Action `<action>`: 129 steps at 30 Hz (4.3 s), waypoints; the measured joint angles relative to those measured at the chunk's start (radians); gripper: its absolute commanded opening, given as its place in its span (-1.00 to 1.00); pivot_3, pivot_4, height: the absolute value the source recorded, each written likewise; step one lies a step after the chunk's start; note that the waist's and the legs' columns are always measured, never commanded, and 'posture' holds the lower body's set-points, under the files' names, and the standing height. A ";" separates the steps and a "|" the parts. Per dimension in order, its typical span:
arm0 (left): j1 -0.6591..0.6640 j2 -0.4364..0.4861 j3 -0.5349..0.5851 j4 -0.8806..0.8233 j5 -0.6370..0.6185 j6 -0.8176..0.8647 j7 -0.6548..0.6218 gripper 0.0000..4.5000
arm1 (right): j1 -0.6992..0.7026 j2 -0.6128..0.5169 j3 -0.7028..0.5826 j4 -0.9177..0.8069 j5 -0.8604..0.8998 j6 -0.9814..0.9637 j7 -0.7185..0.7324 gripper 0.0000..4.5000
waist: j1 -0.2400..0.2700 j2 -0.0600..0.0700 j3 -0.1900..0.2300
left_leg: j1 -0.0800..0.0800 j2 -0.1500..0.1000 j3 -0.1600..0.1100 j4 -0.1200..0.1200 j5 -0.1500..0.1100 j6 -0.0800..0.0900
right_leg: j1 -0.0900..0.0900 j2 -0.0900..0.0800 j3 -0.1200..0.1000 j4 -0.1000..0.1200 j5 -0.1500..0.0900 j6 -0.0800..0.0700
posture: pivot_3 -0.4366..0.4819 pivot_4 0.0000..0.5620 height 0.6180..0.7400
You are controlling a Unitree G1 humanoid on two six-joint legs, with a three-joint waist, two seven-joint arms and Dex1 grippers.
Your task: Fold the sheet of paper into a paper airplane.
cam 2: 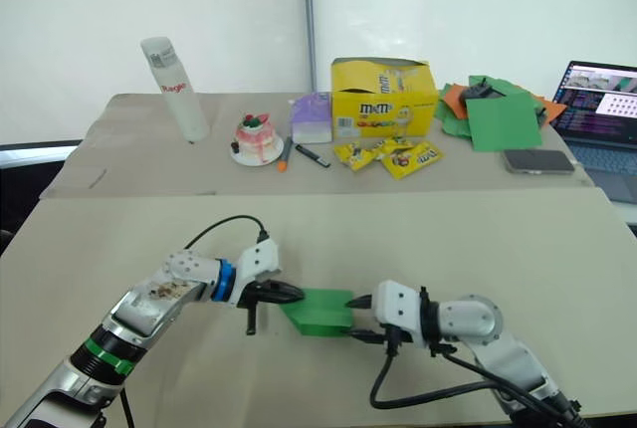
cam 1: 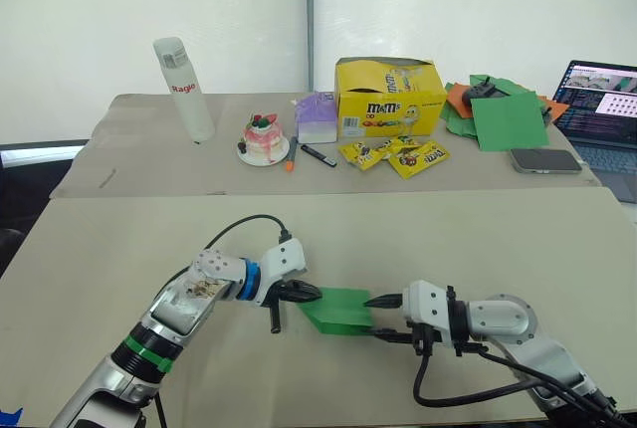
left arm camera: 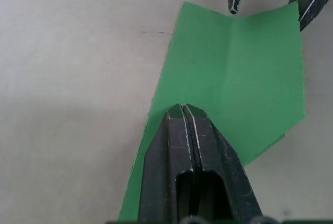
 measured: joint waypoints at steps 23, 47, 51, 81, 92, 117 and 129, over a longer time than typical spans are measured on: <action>-0.029 -0.021 -0.007 0.088 0.040 -0.139 -0.010 -1.00 | -0.331 0.036 0.036 0.251 0.218 0.515 0.147 -0.99 | 0.002 0.000 0.000 | 0.000 0.000 0.000 0.000 0.000 0.000 | 0.000 -0.001 0.000 0.000 0.000 -0.001 | -0.05 -0.47 1.00; -0.006 -0.045 0.043 0.124 0.026 -0.289 -0.047 -1.00 | -0.351 0.053 0.042 0.255 0.188 0.581 0.144 -0.99 | -0.002 0.001 -0.001 | 0.000 0.000 0.000 -0.001 0.000 0.000 | -0.001 -0.001 0.000 -0.001 0.001 -0.001 | -0.05 -0.47 1.00; 0.005 -0.046 0.017 0.147 0.055 -0.301 -0.046 -1.00 | -0.348 0.053 0.039 0.254 0.185 0.581 0.142 -0.99 | -0.001 0.000 -0.001 | -0.001 0.000 -0.001 -0.001 0.000 0.000 | -0.001 -0.001 0.000 -0.001 0.001 -0.001 | -0.05 -0.47 1.00; 0.067 -0.076 0.077 0.164 -0.003 -0.341 -0.080 -1.00 | -0.331 0.053 0.035 0.212 0.185 0.611 0.110 -0.99 | -0.002 0.001 -0.001 | 0.000 0.000 -0.001 -0.003 0.000 0.000 | -0.001 -0.001 0.000 -0.001 0.001 -0.001 | -0.05 -0.47 1.00; 0.097 -0.072 0.061 0.153 0.003 -0.360 -0.089 -1.00 | -0.331 0.052 0.028 0.205 0.197 0.640 0.107 -0.87 | 0.000 0.001 -0.001 | 0.000 0.000 -0.001 -0.003 0.000 0.000 | -0.001 -0.001 0.000 -0.001 0.001 -0.001 | -0.05 -0.47 1.00; 0.080 -0.069 0.041 0.174 0.036 -0.416 -0.079 -1.00 | -0.197 0.160 0.111 0.143 0.033 0.238 0.039 -0.99 | -0.001 0.002 -0.001 | 0.000 0.000 0.000 -0.003 0.000 0.000 | -0.001 -0.001 0.000 -0.001 0.001 -0.001 | -0.05 -0.47 1.00; 0.073 -0.070 0.034 0.183 0.042 -0.426 -0.085 -1.00 | -0.104 0.104 -0.005 0.178 0.095 0.154 0.039 -0.99 | 0.005 0.002 -0.002 | 0.001 -0.001 0.000 -0.003 0.000 0.000 | 0.001 -0.002 0.000 -0.001 0.001 -0.001 | -0.05 -0.47 1.00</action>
